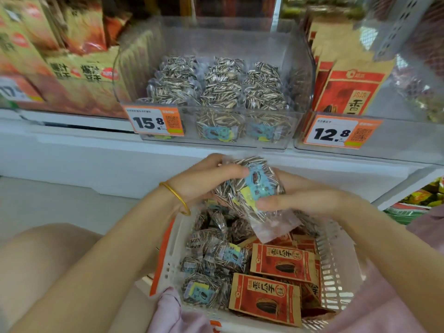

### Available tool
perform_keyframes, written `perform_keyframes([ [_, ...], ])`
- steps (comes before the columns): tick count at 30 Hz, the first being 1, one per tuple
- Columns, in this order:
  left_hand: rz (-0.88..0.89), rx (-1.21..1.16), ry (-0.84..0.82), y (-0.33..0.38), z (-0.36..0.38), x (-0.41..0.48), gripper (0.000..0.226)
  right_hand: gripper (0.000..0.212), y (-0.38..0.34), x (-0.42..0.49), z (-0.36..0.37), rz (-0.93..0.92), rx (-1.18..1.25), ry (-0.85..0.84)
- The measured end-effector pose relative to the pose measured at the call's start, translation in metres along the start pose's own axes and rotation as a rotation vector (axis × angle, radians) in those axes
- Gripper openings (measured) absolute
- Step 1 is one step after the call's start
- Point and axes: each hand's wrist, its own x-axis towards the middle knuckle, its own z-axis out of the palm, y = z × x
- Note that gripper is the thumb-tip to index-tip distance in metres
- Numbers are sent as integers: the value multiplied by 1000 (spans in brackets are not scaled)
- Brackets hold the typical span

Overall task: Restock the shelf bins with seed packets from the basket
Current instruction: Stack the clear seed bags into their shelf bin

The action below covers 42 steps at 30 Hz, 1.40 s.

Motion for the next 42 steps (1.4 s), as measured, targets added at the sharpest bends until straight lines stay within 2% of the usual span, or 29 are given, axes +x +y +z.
perform_keyframes([
  [2,114,15,74,20,-17,-11,85,56,-29,6,-2,-90,-66,-17],
  [5,279,-94,98,54,-38,-22,69,45,-69,19,-11,-139,-40,210],
  [7,390,-162,145,74,-48,-21,59,56,-87,35,-23,-146,25,264],
  [9,427,-166,231,91,-61,-13,51,68,-108,58,-37,-104,49,261],
  [11,445,-158,281,101,-75,0,23,76,-122,84,-53,-74,-8,283],
  [12,469,-132,319,102,-84,8,18,79,-129,98,-61,-69,-44,325],
  [13,513,-31,388,102,-93,13,21,80,-134,112,-69,-70,-88,388],
  [15,625,456,588,93,-116,26,30,80,-142,142,-85,-77,-227,524],
  [17,555,930,691,81,-136,41,38,79,-150,171,-99,-65,-407,616],
  [19,431,1180,620,71,-150,55,49,84,-157,202,-109,-44,-559,641],
  [22,407,1252,503,69,-159,66,82,90,-163,249,-119,-3,-770,660],
  [25,432,1286,440,65,-163,72,100,87,-166,288,-126,10,-977,620],
  [27,433,1299,431,62,-164,74,97,88,-168,306,-130,8,-1061,553],
  [31,410,1214,436,63,-161,70,76,96,-166,326,-137,46,-1251,401],
  [34,385,1188,420,63,-161,71,72,102,-160,328,-140,107,-1390,421],
  [36,385,1168,416,61,-163,74,63,104,-155,326,-137,74,-1436,451],
  [39,392,1167,419,60,-164,77,42,97,-153,323,-133,-66,-1366,515],
  [42,409,1151,421,59,-163,77,38,84,-155,321,-134,-132,-1223,548],
])
